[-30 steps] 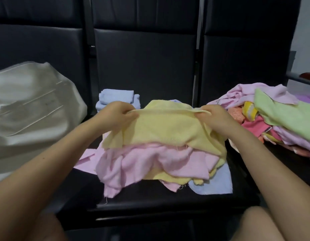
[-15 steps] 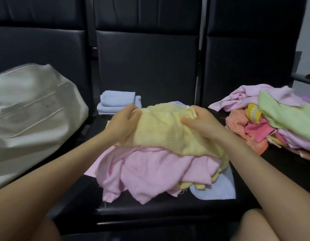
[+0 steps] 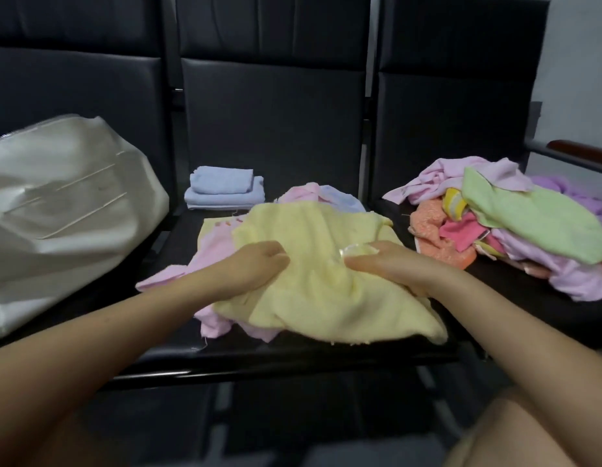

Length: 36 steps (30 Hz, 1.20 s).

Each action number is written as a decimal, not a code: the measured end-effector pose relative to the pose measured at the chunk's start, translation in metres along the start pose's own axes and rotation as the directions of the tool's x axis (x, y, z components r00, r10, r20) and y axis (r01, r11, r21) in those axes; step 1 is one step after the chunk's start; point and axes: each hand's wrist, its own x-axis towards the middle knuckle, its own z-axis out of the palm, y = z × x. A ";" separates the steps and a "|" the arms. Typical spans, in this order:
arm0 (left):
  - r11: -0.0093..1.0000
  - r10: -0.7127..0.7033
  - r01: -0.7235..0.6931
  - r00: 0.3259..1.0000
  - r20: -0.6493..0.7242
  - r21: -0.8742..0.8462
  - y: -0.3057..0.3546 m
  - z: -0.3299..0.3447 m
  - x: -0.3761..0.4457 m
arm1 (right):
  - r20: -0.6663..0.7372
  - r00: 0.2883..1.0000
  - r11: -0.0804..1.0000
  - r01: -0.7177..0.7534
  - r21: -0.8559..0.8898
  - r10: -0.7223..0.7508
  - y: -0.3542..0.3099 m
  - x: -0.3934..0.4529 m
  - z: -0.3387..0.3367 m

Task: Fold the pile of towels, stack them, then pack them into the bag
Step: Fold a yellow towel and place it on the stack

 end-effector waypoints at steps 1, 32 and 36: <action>0.998 -0.028 0.026 0.998 0.053 0.049 -0.003 0.005 -0.003 | 0.025 0.999 0.997 -0.034 -0.070 0.036 0.003 -0.004 0.005; 0.984 0.085 -0.141 0.910 -0.406 -0.109 -0.041 -0.047 0.066 | -0.248 0.927 0.927 0.198 -0.317 -0.283 0.017 0.076 -0.040; 0.974 0.113 -0.166 0.945 -0.306 -0.154 -0.043 -0.047 0.066 | -0.380 0.894 0.956 0.284 0.072 -0.237 0.013 0.074 -0.048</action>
